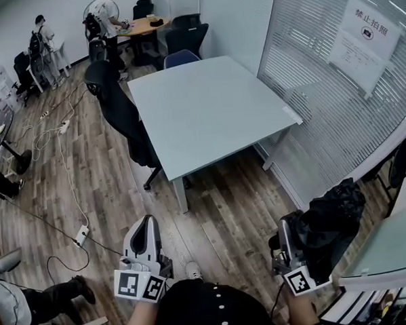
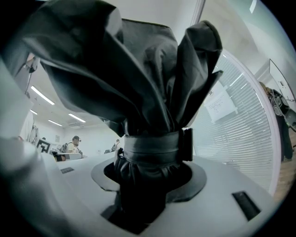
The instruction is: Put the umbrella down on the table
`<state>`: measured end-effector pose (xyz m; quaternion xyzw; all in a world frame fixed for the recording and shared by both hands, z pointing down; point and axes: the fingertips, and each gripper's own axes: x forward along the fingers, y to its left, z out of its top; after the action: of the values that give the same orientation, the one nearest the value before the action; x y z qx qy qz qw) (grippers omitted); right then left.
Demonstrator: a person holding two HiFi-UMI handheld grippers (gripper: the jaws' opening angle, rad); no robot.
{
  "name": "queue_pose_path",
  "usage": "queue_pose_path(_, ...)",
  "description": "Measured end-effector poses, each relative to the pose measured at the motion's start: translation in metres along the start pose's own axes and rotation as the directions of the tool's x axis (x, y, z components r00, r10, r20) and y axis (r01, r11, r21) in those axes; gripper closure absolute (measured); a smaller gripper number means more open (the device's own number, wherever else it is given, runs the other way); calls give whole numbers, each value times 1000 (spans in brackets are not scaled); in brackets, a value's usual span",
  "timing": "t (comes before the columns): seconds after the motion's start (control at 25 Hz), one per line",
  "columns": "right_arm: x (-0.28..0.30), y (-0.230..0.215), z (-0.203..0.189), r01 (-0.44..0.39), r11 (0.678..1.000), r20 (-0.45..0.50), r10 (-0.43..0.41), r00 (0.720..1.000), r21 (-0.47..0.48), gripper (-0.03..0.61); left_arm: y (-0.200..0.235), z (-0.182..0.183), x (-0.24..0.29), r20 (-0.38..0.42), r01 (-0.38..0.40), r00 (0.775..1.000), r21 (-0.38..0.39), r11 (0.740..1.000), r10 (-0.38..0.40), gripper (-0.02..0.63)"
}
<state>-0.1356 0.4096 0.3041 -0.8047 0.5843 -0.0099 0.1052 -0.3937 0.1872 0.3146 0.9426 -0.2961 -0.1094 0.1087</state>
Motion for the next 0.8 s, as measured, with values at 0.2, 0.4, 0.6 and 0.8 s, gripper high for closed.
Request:
queue_pose_path(0.2,15,2,0,17,1000,7,-17,1000,-7,337,13,2,15,2,15,1000,-4,1000,-15,597)
queue_pose_path(0.4,29,7,-1,37,999,13,-36,999,-18,337,26,3,30,1,36,999,-12,999,-36,597)
queue_pose_path(0.6,42,14,-6,44,999,24,-43,999,-12,337,40,1,43,1,60,998,-16,998,-60,595)
queue_pose_path(0.8,53,16,-5,58,998,39,-58,998,-17,337,52,5,54,7,74,997,-9,997,-74,597)
